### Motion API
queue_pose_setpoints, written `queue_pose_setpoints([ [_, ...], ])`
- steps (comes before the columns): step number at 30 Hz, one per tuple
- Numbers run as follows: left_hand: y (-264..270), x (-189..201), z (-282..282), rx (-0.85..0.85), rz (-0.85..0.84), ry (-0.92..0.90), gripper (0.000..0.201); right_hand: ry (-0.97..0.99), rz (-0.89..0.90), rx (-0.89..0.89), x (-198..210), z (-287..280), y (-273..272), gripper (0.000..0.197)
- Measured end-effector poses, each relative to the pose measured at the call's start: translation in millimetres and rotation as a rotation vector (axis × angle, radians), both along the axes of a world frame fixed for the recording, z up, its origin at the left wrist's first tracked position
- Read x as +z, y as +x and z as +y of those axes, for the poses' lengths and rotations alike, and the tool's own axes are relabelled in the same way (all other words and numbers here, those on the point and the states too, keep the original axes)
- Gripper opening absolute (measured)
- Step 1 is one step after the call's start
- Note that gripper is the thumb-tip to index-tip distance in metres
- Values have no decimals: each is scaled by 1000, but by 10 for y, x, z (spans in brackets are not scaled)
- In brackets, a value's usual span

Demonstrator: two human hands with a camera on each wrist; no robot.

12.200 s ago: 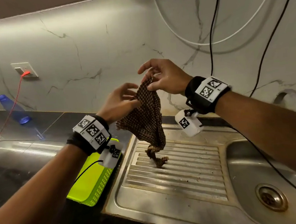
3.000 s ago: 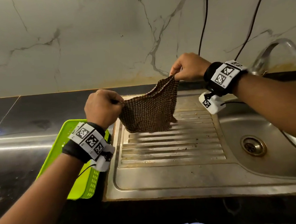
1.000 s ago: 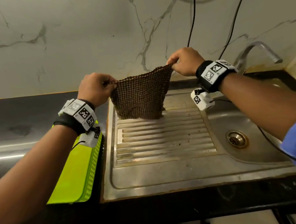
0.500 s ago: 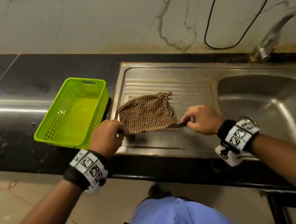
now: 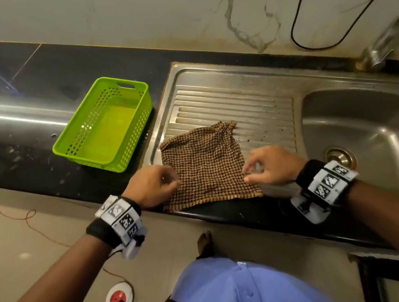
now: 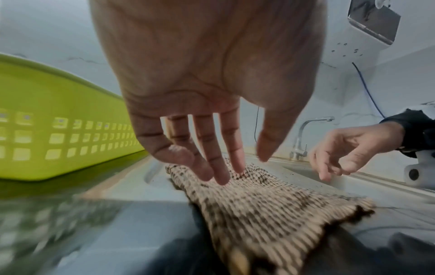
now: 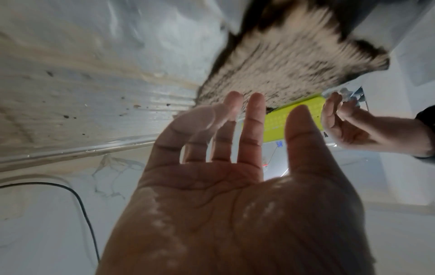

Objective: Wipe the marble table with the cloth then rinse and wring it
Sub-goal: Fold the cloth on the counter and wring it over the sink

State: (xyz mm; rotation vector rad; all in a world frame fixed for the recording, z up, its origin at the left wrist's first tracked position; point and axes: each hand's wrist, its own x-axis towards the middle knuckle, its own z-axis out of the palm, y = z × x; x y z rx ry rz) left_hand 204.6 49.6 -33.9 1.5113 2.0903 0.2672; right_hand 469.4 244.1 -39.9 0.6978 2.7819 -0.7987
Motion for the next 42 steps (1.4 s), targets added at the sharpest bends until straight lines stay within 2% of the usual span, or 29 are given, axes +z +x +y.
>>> queue_pose_setpoints([
  [2,-119,-6,241,46,31,45,4,20,25,-40,23,154,-222,15],
  [5,-300,-60,599,100,114,58,24,42,26,-92,-21,380,-636,28],
  [8,-402,-141,849,94,208,-25,41,62,8,-97,-119,536,-1031,42],
  [10,-466,-195,961,88,252,-83,47,74,-10,-83,-162,586,-1239,47],
  [14,-584,-216,1082,84,192,-146,27,98,-84,-21,-173,640,-1485,59],
  [25,-672,-111,1138,9,49,-205,19,170,-249,128,-197,800,-1685,28],
  [29,-645,-42,1166,-43,31,-209,18,121,-276,136,-146,805,-1709,13],
  [31,-649,-21,1169,-53,19,-195,21,84,-295,125,-107,812,-1693,16],
  [34,-655,-13,1138,-56,-3,-195,30,137,-255,128,-74,839,-1632,32],
  [37,-619,2,1076,-52,-48,-166,41,170,-252,125,-61,844,-1539,33],
  [39,-601,17,1042,-68,-10,-131,45,187,-226,126,-47,820,-1459,29],
  [42,-562,40,957,-137,124,-31,34,198,-154,129,4,760,-1297,27],
])
